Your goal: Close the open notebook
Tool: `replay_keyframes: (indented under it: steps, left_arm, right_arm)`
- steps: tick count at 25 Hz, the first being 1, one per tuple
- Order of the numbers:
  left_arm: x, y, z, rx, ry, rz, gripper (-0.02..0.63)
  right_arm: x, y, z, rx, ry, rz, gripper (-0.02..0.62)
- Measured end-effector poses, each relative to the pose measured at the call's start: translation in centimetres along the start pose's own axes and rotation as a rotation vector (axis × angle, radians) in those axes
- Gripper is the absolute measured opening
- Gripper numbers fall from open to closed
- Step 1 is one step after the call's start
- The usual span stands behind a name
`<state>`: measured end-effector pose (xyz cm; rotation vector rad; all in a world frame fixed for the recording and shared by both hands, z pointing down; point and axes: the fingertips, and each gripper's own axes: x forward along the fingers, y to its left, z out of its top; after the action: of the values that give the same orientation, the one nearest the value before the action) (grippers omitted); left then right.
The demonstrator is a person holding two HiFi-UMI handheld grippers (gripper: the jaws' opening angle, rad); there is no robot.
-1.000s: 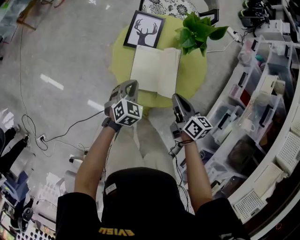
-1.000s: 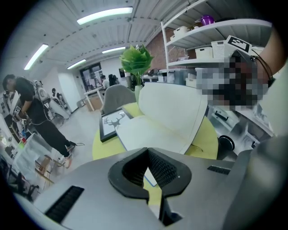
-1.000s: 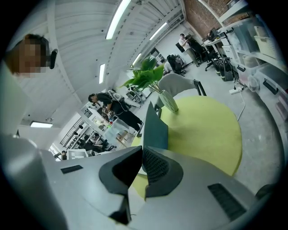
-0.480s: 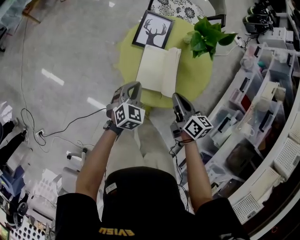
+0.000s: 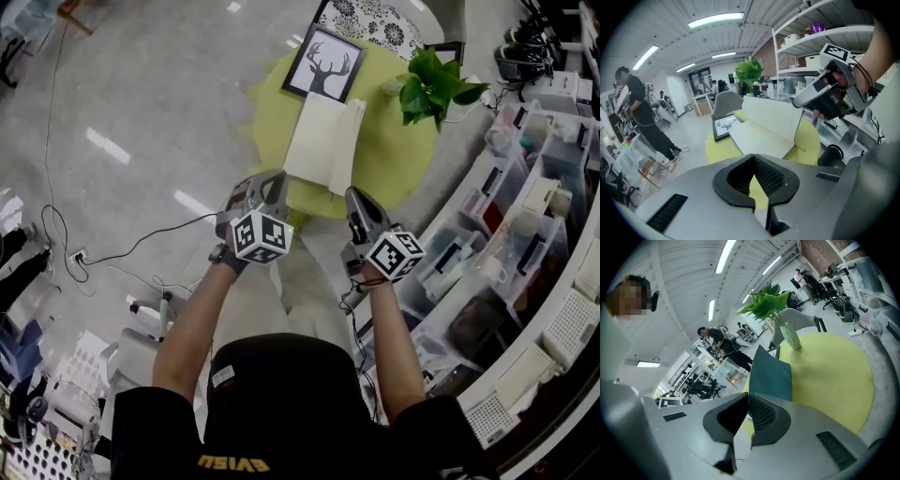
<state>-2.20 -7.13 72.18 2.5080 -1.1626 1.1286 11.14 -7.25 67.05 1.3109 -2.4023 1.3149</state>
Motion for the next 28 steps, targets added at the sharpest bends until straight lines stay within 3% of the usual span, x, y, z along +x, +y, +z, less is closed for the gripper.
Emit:
replay_keyframes:
  steps: [28]
  left_arm:
    - [-2.7,2.9,-3.9,-0.101,0.036,0.068,0.017]
  right_arm:
    - [5.1,1.6,-2.7,-0.050,0.122,0.028,0.014]
